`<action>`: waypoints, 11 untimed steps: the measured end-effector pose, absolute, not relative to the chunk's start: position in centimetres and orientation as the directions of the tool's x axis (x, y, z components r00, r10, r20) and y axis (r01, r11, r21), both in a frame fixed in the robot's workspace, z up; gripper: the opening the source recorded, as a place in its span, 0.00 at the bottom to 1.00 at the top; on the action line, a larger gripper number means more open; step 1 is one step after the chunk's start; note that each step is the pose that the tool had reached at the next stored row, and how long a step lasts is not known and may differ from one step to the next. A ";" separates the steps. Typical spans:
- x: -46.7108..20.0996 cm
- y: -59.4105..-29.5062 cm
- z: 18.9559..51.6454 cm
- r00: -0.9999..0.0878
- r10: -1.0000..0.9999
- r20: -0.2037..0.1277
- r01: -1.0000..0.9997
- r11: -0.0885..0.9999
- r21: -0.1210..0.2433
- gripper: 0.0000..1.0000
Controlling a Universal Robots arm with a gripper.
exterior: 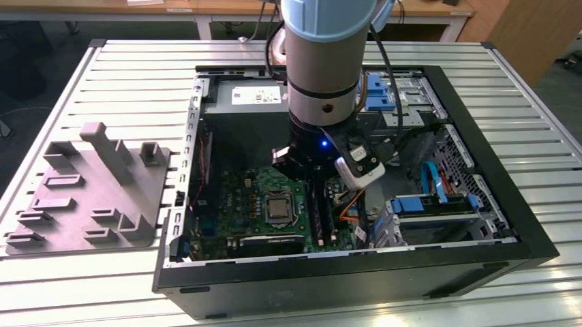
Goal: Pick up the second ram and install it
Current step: 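Insert the second ram into the second slot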
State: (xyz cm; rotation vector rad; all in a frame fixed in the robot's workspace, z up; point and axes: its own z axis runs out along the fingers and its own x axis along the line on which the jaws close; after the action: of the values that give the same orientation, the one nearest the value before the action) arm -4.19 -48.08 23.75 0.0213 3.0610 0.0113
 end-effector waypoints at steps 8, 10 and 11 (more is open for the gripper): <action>-4.2 -48.1 23.8 -0.997 0.014 -0.080 0.014 1.000 0.008 0.11; -4.2 -48.1 23.8 -0.997 0.014 -0.080 0.014 1.000 0.008 0.10; -4.2 -48.1 23.8 -0.997 0.014 -0.080 0.014 1.000 0.008 0.10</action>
State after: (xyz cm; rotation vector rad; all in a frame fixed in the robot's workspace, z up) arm -4.20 -48.08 23.75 0.0214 3.0610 0.0107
